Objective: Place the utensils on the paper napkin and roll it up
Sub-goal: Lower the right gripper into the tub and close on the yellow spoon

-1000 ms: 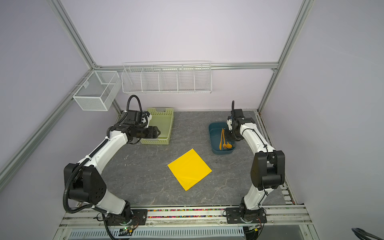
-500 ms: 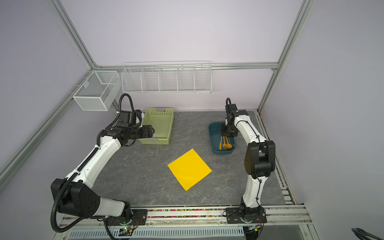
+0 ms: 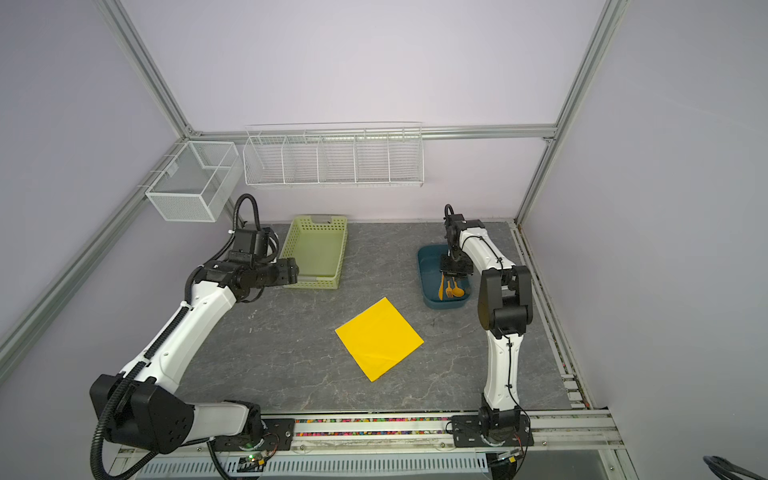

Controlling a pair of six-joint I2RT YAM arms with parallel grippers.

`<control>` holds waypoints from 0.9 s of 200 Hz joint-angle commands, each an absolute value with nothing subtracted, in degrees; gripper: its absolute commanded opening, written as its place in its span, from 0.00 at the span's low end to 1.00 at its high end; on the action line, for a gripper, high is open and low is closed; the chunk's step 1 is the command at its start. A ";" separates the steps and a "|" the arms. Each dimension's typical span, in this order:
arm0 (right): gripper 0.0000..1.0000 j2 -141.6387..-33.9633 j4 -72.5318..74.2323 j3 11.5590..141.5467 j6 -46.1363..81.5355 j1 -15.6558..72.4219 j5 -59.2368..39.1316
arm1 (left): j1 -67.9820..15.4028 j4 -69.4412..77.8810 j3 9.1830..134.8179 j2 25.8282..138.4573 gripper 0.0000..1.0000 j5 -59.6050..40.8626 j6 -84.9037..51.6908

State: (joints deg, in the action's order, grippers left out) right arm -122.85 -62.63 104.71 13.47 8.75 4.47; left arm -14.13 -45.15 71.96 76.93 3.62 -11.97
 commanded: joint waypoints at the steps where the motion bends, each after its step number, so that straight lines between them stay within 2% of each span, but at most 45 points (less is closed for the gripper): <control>1: 0.25 -124.40 -64.06 105.73 10.95 8.17 6.71 | -13.78 -46.93 71.12 75.81 0.80 4.98 -12.66; 180: 0.20 -132.96 -63.46 111.47 4.79 5.71 3.46 | -13.80 -48.34 72.95 78.00 0.80 6.81 -13.14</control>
